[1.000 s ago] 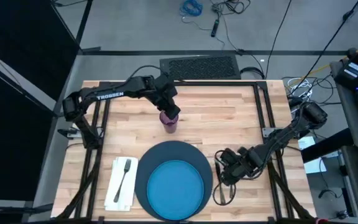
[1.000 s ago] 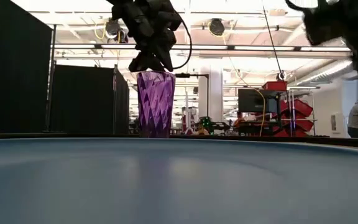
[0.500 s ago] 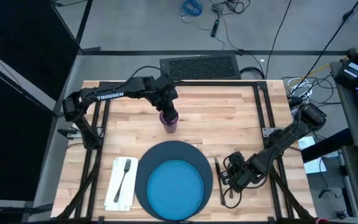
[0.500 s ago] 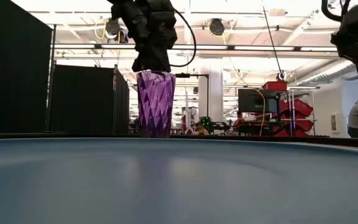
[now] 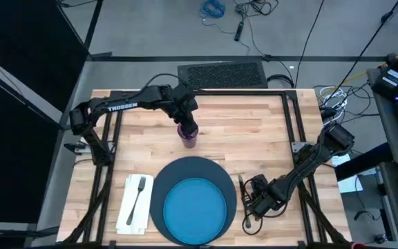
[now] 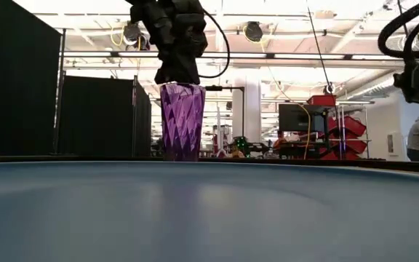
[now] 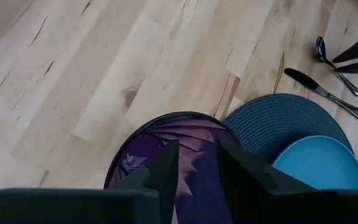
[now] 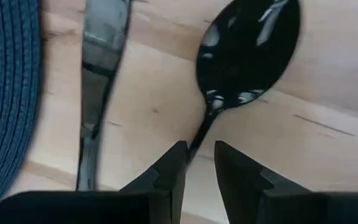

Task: Set table place
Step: Put the spoon beside the knife

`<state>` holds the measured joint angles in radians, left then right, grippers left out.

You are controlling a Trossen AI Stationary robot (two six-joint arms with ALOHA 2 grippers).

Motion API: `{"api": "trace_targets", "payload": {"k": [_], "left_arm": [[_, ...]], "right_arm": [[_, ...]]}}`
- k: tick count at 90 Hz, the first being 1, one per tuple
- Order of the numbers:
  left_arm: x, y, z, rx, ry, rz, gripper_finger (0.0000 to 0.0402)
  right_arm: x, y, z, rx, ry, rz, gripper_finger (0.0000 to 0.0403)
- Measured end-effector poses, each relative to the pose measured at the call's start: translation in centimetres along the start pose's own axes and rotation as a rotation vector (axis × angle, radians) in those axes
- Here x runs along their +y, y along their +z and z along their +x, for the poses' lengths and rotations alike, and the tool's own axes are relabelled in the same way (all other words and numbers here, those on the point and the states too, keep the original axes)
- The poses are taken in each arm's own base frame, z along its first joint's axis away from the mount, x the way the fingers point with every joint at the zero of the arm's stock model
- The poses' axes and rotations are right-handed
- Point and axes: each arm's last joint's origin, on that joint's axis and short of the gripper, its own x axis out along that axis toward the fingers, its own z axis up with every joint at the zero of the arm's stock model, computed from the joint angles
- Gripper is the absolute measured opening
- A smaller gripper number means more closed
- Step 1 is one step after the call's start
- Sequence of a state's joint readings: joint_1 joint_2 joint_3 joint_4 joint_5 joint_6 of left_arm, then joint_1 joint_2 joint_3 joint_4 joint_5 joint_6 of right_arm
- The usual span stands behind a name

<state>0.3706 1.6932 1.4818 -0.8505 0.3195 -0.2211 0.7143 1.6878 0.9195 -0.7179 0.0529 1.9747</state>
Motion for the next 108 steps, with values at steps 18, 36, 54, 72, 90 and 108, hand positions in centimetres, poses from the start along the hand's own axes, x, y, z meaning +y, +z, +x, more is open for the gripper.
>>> {"api": "trace_targets", "payload": {"k": [18,36,54,72,90,108], "left_arm": [[0.0,0.0,0.0,0.002,0.001,0.0,0.0093],[0.0,0.0,0.0,0.003,0.001,0.0,0.0093],[0.0,0.0,0.0,0.004,0.001,0.0,0.0093],[0.0,0.0,0.0,0.004,0.002,-0.001,0.0093],[0.0,-0.1,0.0,0.005,0.002,0.0,0.0093],[0.0,-0.1,0.0,0.008,0.002,-0.001,0.0093]], "right_arm": [[0.0,0.0,0.0,0.003,0.005,-0.001,0.0073],[0.0,0.0,0.0,0.004,0.006,-0.001,0.0051],[0.2,-0.1,0.0,0.008,0.019,-0.003,0.0009],[0.5,-0.2,0.0,0.023,0.06,0.001,0.0006],[0.1,-0.4,0.0,0.006,0.031,0.047,0.0002],[-0.6,-1.2,-0.1,-0.009,0.008,0.141,0.0001]]}}
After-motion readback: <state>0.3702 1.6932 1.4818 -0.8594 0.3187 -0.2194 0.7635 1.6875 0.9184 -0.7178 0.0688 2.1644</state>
